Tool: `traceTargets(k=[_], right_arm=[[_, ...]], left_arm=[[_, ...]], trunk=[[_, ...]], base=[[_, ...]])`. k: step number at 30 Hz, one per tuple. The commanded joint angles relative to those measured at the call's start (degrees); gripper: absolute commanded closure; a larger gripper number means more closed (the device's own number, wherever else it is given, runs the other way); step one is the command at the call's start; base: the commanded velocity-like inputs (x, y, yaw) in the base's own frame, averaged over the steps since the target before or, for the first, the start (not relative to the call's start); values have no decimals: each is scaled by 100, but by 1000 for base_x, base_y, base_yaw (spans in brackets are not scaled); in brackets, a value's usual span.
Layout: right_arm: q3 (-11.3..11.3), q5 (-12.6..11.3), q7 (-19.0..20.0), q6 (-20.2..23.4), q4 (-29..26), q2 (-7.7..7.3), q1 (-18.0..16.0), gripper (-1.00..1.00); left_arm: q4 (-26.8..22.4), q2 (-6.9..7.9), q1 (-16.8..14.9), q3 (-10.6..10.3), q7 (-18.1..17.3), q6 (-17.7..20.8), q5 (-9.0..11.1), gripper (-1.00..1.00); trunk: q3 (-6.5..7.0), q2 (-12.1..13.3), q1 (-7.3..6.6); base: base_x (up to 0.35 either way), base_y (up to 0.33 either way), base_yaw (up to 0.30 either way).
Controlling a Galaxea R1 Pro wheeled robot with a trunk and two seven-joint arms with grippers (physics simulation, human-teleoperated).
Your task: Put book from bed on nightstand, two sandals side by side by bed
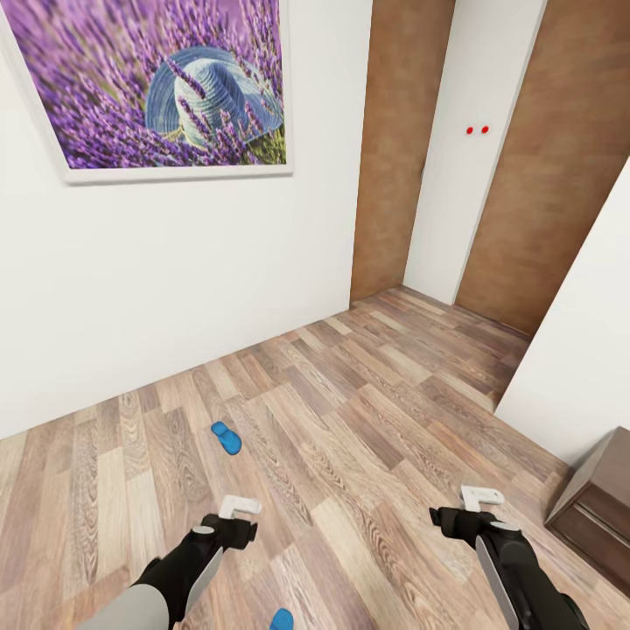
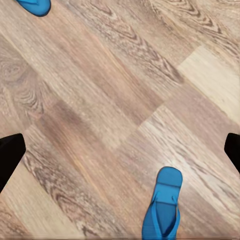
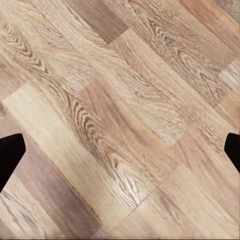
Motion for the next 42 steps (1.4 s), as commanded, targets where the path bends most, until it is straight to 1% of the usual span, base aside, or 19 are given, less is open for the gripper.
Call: traceTargets(k=[1,9,20,24,30,42], right_arm=[[-6,-3,10,66,-5,0,-3,-100],[-9,4,5,188,6,0,-3,-100],[2,-2,5,212,12,11,-3,-100],[-6,2,2,215,13,60,-3,-100],[-11,8,-1,217,13,101,-3,-100],[-16,10,-2,219,19,117,-3,-100]], left_arm=[[32,3,-1,-29,11,32,-4,-100],[335,-12,-1,-40,4,27,-12,-100],[404,1,13,-41,-9,-104,-2,-100],[412,-14,22,-49,-1,-136,-13,-100],[417,-16,31,-51,2,-153,-20,-100],[453,-25,38,-57,4,-154,-18,-100]], trunk=[[-23,-44,22],[-167,-365,198],[-365,-806,439],[-436,-966,527],[-544,-1207,659],[-759,-1688,923]], base=[[0,0,0],[0,0,0],[0,0,0],[0,0,0],[0,0,0],[0,0,0]])
